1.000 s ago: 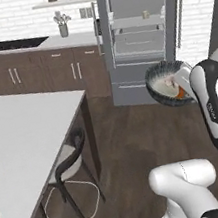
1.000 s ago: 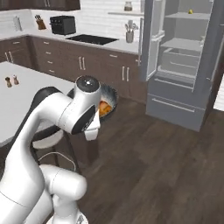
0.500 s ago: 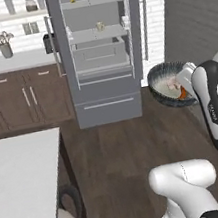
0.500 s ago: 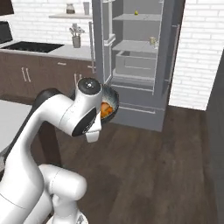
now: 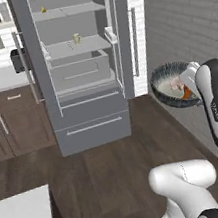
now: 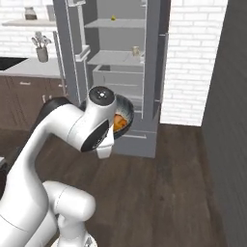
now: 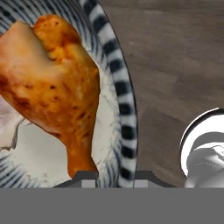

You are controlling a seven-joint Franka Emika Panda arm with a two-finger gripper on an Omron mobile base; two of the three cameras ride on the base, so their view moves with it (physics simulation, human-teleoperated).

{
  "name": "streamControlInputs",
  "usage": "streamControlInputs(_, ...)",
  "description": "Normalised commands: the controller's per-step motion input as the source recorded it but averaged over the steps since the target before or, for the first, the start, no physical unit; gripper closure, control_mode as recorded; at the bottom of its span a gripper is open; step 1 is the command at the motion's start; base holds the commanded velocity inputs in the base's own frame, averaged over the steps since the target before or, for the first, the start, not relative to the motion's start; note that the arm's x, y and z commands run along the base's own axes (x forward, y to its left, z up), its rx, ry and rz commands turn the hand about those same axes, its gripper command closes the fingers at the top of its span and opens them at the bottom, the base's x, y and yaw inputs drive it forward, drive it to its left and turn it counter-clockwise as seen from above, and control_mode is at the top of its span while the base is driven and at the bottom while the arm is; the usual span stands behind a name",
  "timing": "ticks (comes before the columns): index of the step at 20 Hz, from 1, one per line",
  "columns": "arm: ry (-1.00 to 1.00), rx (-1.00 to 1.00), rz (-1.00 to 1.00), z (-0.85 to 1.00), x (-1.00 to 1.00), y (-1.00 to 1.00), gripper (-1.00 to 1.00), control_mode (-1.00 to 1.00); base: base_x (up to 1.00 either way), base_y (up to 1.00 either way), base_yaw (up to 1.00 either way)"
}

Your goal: Pick the chicken drumstick and garlic from their plates and place them in the bowl. Then put the bowl in the fridge.

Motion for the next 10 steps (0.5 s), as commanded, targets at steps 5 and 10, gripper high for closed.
streamControlInputs(5,0.00,0.00,0.00,0.00,0.00,0.00,1.00,1.00,1.00,0.23,0.01)
streamControlInputs(10,0.00,0.00,0.00,0.00,0.00,0.00,1.00,1.00,1.00,0.30,0.02)
